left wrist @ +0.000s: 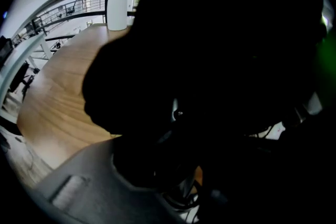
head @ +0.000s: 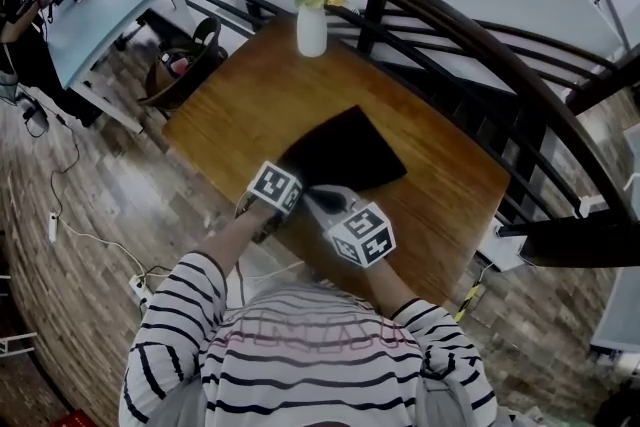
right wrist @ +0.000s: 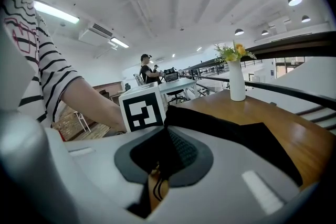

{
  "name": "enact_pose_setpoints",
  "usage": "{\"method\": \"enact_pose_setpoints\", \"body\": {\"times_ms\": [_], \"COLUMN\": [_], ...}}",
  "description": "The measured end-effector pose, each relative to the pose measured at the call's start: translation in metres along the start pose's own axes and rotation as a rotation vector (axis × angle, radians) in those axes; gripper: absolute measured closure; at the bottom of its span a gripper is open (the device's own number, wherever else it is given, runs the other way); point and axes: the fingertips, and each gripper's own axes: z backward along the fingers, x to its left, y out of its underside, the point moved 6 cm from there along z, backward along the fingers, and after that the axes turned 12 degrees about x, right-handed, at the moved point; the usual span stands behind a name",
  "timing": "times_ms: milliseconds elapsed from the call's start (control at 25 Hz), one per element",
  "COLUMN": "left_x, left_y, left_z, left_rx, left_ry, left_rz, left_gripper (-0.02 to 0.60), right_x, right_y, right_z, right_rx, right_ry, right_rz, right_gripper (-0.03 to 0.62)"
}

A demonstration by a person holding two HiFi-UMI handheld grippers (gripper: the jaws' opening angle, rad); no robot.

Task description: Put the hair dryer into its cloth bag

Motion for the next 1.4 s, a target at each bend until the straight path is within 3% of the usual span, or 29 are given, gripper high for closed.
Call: {"method": "enact_pose_setpoints", "body": {"times_ms": [240,360,800,1400], "left_x": [0.004,0.009,0.031,0.039], "left_y": [0.002,-0.002,-0.027,-0.056], "left_z": [0.001,0.001,-0.013,-0.031], "left_rx": [-0.033,-0.042,0.052,0.072], "left_ry": [0.065,0.074,0.054,0.048], "left_rz": [0.087,0.095,0.009,-0.022], "left_gripper": [0.4,0.4,0.397,0.393], "right_x": [0.006,0.012,-0.002,-0.027], "right_y": [-0.003,-0.002,0.007,0.018], "right_z": [-0.005,-0.009,-0.035,-0.049], "right_rx": [-0.003,-0.002,0.009,0.019], "right_ry": [-0.096,-0.145,-0.23,-0.286], "right_rz": [0.06,0.079,0.028,-0.005], "right_gripper": [0.583,0.583,0.583,0.583]}}
